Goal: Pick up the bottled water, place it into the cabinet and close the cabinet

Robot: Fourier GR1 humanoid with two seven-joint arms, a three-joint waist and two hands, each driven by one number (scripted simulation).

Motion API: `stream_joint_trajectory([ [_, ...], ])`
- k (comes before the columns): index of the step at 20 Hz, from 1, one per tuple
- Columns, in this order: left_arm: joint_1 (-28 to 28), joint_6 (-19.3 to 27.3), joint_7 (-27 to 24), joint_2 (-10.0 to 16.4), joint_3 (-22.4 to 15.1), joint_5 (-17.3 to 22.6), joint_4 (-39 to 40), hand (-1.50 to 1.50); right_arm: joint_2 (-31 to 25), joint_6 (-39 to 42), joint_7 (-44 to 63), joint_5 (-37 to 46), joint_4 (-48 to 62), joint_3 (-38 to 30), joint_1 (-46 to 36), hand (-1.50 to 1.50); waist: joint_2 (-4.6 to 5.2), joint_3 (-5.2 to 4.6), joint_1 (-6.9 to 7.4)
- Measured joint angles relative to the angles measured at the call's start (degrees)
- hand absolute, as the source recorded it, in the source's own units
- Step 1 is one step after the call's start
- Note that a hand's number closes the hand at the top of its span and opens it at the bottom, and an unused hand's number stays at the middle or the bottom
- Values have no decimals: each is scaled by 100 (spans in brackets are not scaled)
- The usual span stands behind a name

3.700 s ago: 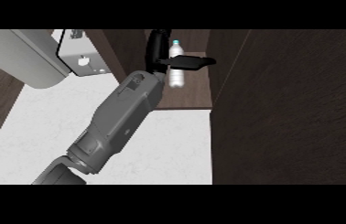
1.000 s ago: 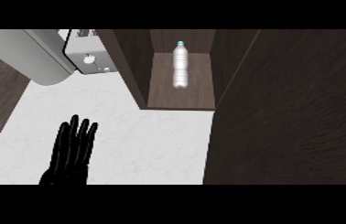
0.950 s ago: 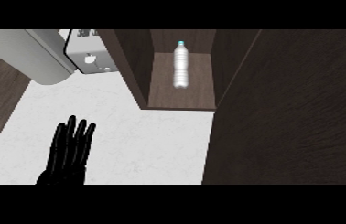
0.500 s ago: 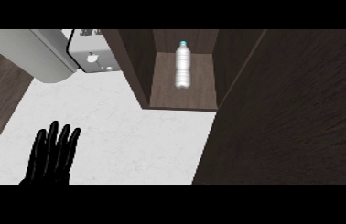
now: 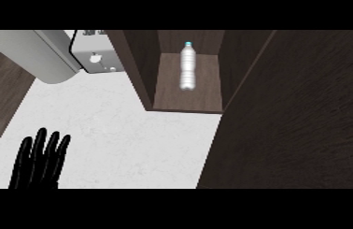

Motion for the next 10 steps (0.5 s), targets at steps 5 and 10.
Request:
stream_joint_trajectory([
  [5, 54, -161, -37, 76, 108, 88, -5, -150, -115, 8, 20, -19, 8, 5, -241, 150, 25, -6, 60],
  [10, 122, -304, -85, 142, 189, 147, -17, -150, -158, 59, 79, -57, 7, -13, -368, 150, 49, -14, 142],
])
